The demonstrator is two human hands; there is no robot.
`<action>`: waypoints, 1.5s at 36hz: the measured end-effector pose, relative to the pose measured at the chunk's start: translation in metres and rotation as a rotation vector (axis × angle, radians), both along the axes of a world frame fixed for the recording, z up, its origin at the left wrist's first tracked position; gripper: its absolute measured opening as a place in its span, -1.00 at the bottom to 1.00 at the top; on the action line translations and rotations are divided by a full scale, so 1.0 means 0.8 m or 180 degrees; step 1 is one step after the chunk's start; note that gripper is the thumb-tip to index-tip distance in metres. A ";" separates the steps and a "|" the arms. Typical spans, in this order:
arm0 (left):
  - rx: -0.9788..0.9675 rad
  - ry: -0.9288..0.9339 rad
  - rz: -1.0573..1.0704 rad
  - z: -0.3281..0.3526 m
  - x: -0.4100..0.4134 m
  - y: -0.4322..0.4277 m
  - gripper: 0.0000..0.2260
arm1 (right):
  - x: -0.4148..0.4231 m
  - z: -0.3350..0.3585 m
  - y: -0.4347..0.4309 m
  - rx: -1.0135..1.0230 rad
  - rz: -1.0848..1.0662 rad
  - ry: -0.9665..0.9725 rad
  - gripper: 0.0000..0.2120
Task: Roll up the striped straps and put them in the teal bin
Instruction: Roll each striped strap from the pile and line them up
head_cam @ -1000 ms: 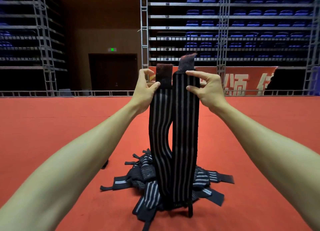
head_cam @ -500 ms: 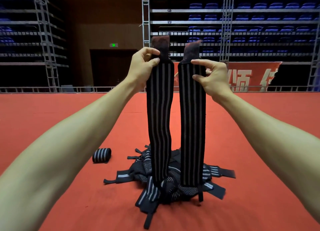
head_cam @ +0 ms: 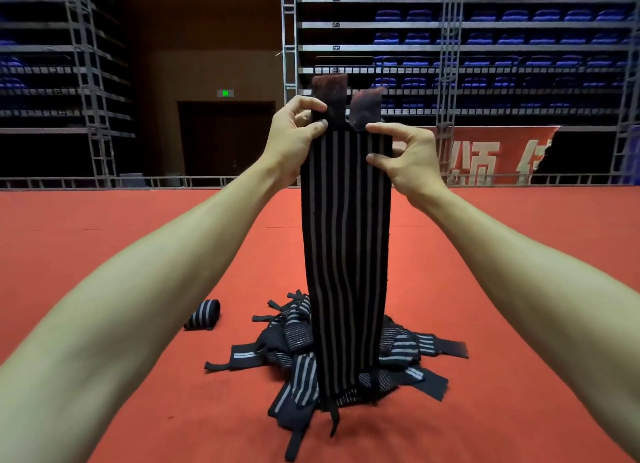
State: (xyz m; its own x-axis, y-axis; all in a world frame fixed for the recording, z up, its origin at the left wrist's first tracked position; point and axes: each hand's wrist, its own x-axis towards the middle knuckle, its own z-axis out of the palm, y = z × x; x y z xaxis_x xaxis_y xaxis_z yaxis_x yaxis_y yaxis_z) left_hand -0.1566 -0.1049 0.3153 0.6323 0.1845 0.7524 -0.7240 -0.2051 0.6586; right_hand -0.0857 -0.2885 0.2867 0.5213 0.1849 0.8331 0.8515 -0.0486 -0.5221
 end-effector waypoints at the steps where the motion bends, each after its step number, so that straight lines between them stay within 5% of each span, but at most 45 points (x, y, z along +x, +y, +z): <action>1: 0.0018 0.0006 -0.0003 -0.001 0.001 -0.002 -0.79 | -0.002 -0.001 0.002 0.0000 0.0008 -0.0027 -0.55; 40: 0.0085 -0.0082 0.0129 -0.021 0.015 -0.014 -0.80 | -0.014 -0.003 0.015 0.0431 0.0374 0.0126 -0.62; 54: -0.0307 0.0084 -0.0358 -0.021 0.008 -0.027 -0.81 | -0.013 -0.012 0.021 0.0570 0.0547 0.0235 -0.73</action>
